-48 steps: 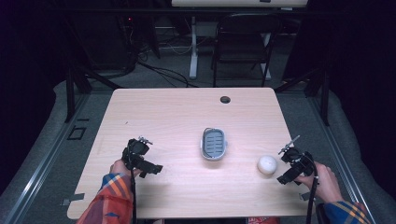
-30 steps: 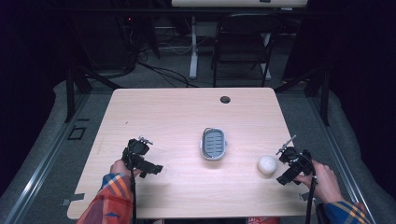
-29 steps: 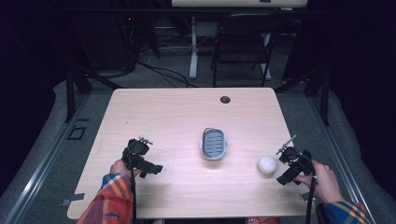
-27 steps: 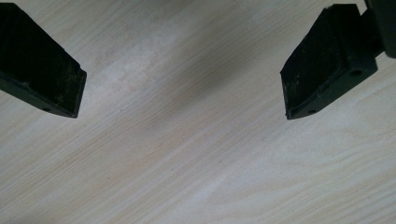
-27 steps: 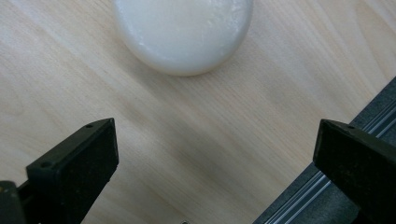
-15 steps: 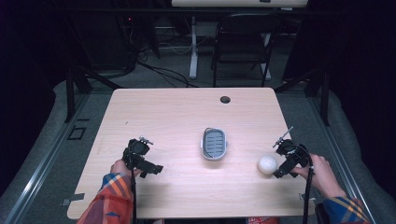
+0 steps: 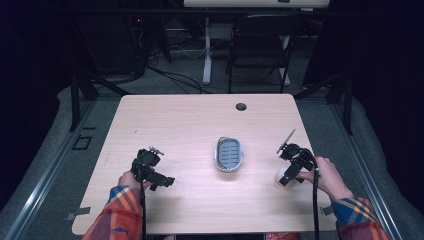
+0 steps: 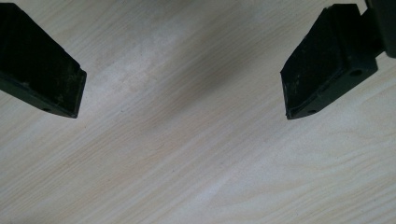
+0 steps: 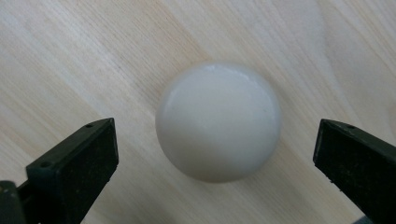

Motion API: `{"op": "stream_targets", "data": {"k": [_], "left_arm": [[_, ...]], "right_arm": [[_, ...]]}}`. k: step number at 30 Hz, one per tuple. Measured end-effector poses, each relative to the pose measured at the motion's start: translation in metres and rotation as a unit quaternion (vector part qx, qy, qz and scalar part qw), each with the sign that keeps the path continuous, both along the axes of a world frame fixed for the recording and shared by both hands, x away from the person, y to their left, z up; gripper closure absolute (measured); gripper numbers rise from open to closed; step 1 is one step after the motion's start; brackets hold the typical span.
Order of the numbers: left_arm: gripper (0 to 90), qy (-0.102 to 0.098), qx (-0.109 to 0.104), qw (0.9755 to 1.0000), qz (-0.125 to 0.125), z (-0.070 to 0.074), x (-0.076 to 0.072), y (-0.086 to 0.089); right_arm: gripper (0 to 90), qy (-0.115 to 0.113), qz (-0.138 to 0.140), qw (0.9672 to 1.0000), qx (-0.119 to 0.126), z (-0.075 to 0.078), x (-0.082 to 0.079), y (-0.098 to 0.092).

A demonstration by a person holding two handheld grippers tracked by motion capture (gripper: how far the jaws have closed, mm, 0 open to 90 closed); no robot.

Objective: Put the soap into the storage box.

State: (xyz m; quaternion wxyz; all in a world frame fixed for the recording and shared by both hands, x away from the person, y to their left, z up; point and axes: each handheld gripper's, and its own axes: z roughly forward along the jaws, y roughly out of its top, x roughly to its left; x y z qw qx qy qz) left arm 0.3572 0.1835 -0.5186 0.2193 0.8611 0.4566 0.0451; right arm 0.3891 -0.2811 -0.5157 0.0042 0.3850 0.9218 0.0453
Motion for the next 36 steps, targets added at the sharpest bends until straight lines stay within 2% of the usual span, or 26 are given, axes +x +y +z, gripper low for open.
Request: {"op": "stream_targets", "data": {"k": [5,6,8,9,10,12,14,17,19,20,25,27,28,31,32,33,36], "left_arm": [[0.0,0.001,-0.002,1.0000,0.001,0.000,0.000,0.000],[0.0,0.000,-0.002,1.0000,0.001,0.000,0.000,0.000],[0.0,0.000,-0.002,1.0000,0.002,0.000,0.000,0.001],[0.0,-0.001,-0.002,1.0000,0.003,0.000,0.000,0.000],[0.0,0.000,-0.002,1.0000,0.002,0.000,0.000,0.000],[0.0,0.000,-0.001,1.0000,0.000,0.000,0.000,0.000],[0.0,-0.001,-0.003,1.0000,0.001,0.001,0.000,0.000],[0.0,-0.001,-0.003,1.0000,0.001,0.000,0.000,0.000],[0.0,0.001,-0.001,1.0000,0.000,0.000,0.000,0.000],[0.0,0.001,-0.001,1.0000,0.000,0.000,0.000,0.000],[0.0,0.000,-0.003,1.0000,0.000,0.000,0.000,0.000],[0.0,0.000,-0.002,1.0000,0.000,0.000,0.000,0.000],[0.0,-0.001,-0.002,1.0000,0.000,0.001,-0.001,0.000],[0.0,-0.001,-0.003,1.0000,0.000,0.001,-0.001,0.000],[0.0,-0.001,-0.003,1.0000,-0.001,0.001,-0.001,0.000],[0.0,0.000,-0.003,1.0000,-0.001,0.001,-0.001,0.000],[0.0,0.001,-0.005,1.0000,0.001,0.001,-0.001,0.000]], "right_arm": [[0.0,0.014,-0.007,0.9998,-0.007,-0.008,0.004,0.006],[0.3,0.017,0.003,0.9997,-0.016,-0.008,0.006,0.006],[7.5,0.019,0.003,0.9995,-0.025,-0.010,0.008,0.008],[7.5,0.019,0.003,0.9995,-0.025,-0.010,0.008,0.008],[11.9,0.015,0.005,0.9997,-0.021,-0.013,0.008,0.009],[15.2,0.018,0.005,0.9995,-0.025,-0.012,0.008,0.009],[15.2,0.023,0.004,0.9994,-0.027,-0.014,0.010,0.011],[17.9,0.017,-0.004,0.9995,-0.024,-0.018,0.009,0.013],[19.8,0.034,0.007,0.9983,-0.047,-0.016,0.012,0.013],[22.2,0.025,0.002,0.9989,-0.039,-0.019,0.011,0.013],[22.7,0.025,-0.001,0.9989,-0.041,-0.019,0.011,0.012],[22.7,0.032,-0.003,0.9985,-0.045,-0.017,0.012,0.012],[22.7,0.026,0.000,0.9987,-0.043,-0.018,0.012,0.012],[22.8,0.027,-0.002,0.9985,-0.046,-0.017,0.011,0.012],[22.8,0.019,-0.001,0.9989,-0.042,-0.018,0.011,0.012],[22.8,0.027,-0.004,0.9987,-0.044,-0.016,0.010,0.013],[22.8,0.018,0.002,0.9991,-0.040,-0.013,0.009,0.013]]}}
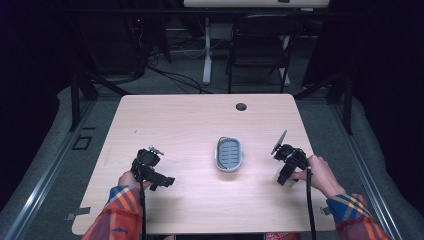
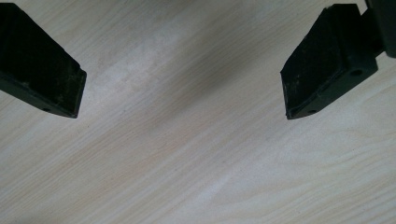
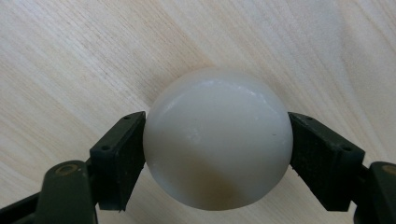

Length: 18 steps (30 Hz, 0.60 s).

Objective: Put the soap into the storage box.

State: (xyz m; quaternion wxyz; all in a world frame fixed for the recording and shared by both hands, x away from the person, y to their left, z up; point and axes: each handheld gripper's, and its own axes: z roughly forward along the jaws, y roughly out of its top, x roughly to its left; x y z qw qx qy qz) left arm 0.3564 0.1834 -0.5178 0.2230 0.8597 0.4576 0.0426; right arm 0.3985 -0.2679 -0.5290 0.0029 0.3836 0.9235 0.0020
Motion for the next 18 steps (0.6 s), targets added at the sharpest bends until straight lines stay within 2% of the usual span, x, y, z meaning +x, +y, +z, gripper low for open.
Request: {"op": "stream_targets", "data": {"k": [5,6,10,14,18], "left_arm": [[0.0,0.000,0.000,1.0000,0.000,0.000,0.000,0.000],[0.0,0.000,0.000,1.0000,0.001,0.000,0.000,0.000],[0.0,0.000,0.000,1.0000,0.001,0.000,0.000,-0.001],[0.0,0.000,0.001,1.0000,0.001,0.000,0.000,0.000],[0.0,0.001,0.000,1.0000,0.000,-0.001,0.000,0.000]], "right_arm": [[22.8,-0.003,0.002,1.0000,-0.001,0.003,-0.001,0.000],[22.9,-0.013,-0.010,0.9998,0.012,0.001,-0.003,0.000],[22.9,-0.005,0.002,1.0000,0.002,0.009,0.000,0.000],[22.9,-0.015,0.002,0.9999,0.001,0.013,0.002,0.003],[22.9,-0.011,0.011,0.9999,-0.005,0.017,0.005,0.007]]}}
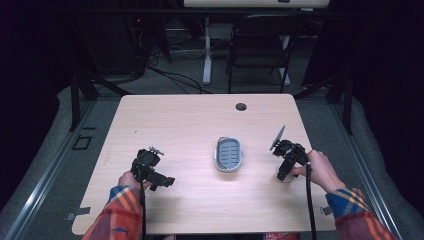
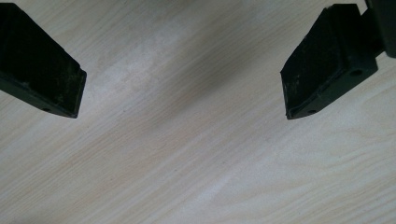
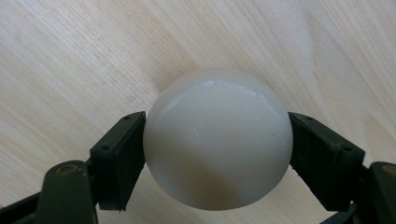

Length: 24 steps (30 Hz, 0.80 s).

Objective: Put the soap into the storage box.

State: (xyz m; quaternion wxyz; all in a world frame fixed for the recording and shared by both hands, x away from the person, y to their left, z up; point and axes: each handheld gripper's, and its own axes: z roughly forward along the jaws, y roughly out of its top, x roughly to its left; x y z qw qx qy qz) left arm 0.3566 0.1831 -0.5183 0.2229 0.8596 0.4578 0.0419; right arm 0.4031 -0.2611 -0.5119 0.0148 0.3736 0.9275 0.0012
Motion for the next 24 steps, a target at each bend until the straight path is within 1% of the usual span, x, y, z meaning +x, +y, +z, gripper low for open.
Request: {"op": "stream_targets", "data": {"k": [1,3,4,5,6,11,12,13,14,15,16,18,19,23,24], "left_arm": [[0.0,0.000,0.000,1.0000,0.000,0.000,0.000,0.000],[0.0,0.000,0.000,1.0000,0.000,0.000,0.000,0.000],[0.0,0.000,0.000,1.0000,0.000,0.000,0.000,0.000],[0.0,0.000,0.001,1.0000,0.000,0.000,0.000,0.000],[0.0,0.001,0.000,1.0000,-0.001,0.000,0.000,0.000],[0.0,0.000,0.000,1.0000,-0.001,0.000,0.000,0.000],[0.0,0.000,0.000,1.0000,-0.001,0.000,0.000,0.000],[0.0,0.000,0.001,1.0000,-0.001,0.000,0.000,0.000],[0.0,0.000,0.001,1.0000,-0.001,0.000,0.000,0.000],[0.0,0.001,0.001,1.0000,-0.001,0.000,0.000,0.000],[0.0,0.001,0.001,1.0000,-0.001,0.000,0.000,0.000],[0.0,0.001,0.001,1.0000,-0.001,0.000,0.000,0.000],[0.0,0.001,0.001,1.0000,-0.001,0.000,0.000,0.000],[0.0,0.001,0.001,1.0000,-0.001,0.000,0.000,-0.001],[0.0,0.000,0.001,1.0000,-0.001,0.000,0.000,-0.001]], "right_arm": [[22.9,0.002,0.004,1.0000,-0.005,0.001,0.001,0.001],[22.9,-0.001,0.004,1.0000,-0.005,0.002,0.002,0.003],[22.9,-0.004,-0.001,1.0000,0.004,0.002,0.002,0.004],[22.9,0.005,0.014,0.9998,-0.013,0.006,0.004,0.005],[22.9,0.000,0.006,1.0000,-0.002,0.005,0.004,0.005],[22.9,-0.002,0.018,0.9998,-0.011,0.009,0.008,0.010],[22.9,0.000,0.015,0.9999,-0.006,0.010,0.008,0.011],[22.9,-0.004,0.017,0.9998,-0.006,0.010,0.009,0.012],[22.9,0.000,0.024,0.9997,-0.010,0.011,0.010,0.013],[22.9,0.001,0.022,0.9997,-0.009,0.012,0.011,0.014],[22.9,-0.003,0.023,0.9997,-0.005,0.013,0.012,0.015],[22.9,-0.003,0.024,0.9997,-0.007,0.013,0.012,0.017],[22.9,-0.001,0.026,0.9996,-0.012,0.014,0.014,0.018],[22.9,-0.005,0.031,0.9995,-0.006,0.017,0.017,0.022],[22.9,-0.002,0.031,0.9995,-0.008,0.018,0.018,0.024]]}}
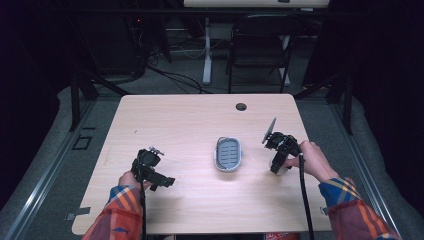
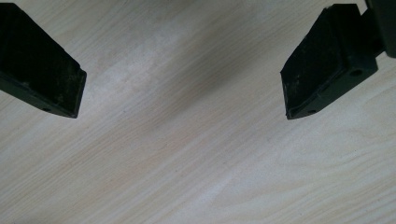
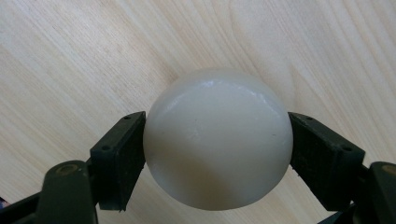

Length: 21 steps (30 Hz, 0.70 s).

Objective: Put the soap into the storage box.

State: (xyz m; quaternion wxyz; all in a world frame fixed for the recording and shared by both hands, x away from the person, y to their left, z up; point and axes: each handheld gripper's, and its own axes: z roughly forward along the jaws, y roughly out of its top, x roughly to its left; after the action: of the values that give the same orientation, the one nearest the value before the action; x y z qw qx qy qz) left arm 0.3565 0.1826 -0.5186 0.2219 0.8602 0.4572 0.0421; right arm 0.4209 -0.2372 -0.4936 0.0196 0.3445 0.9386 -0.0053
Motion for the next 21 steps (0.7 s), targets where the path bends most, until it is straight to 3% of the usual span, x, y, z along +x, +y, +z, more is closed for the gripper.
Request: {"op": "stream_targets", "data": {"k": [3,4,7,17,18,21], "left_arm": [[0.0,0.002,0.000,1.0000,0.000,0.000,0.001,0.000],[0.0,0.001,0.000,1.0000,-0.001,0.000,0.001,0.000],[0.0,0.002,0.001,1.0000,-0.001,0.000,0.001,0.001],[0.0,0.001,0.002,1.0000,-0.001,0.000,0.000,0.000],[0.0,0.002,0.002,1.0000,0.000,-0.001,0.000,0.000],[0.0,0.002,0.002,1.0000,-0.001,0.000,0.000,0.000]], "right_arm": [[22.9,-0.007,-0.005,0.9999,0.011,-0.001,0.001,0.003],[22.9,0.000,0.004,1.0000,-0.001,0.001,0.003,0.004],[22.9,0.001,0.006,1.0000,-0.004,0.002,0.005,0.006],[22.9,0.003,0.013,0.9999,-0.006,0.005,0.012,0.013],[22.9,-0.004,0.005,1.0000,0.006,0.005,0.011,0.014],[22.9,-0.003,0.012,0.9999,-0.002,0.010,0.014,0.015]]}}
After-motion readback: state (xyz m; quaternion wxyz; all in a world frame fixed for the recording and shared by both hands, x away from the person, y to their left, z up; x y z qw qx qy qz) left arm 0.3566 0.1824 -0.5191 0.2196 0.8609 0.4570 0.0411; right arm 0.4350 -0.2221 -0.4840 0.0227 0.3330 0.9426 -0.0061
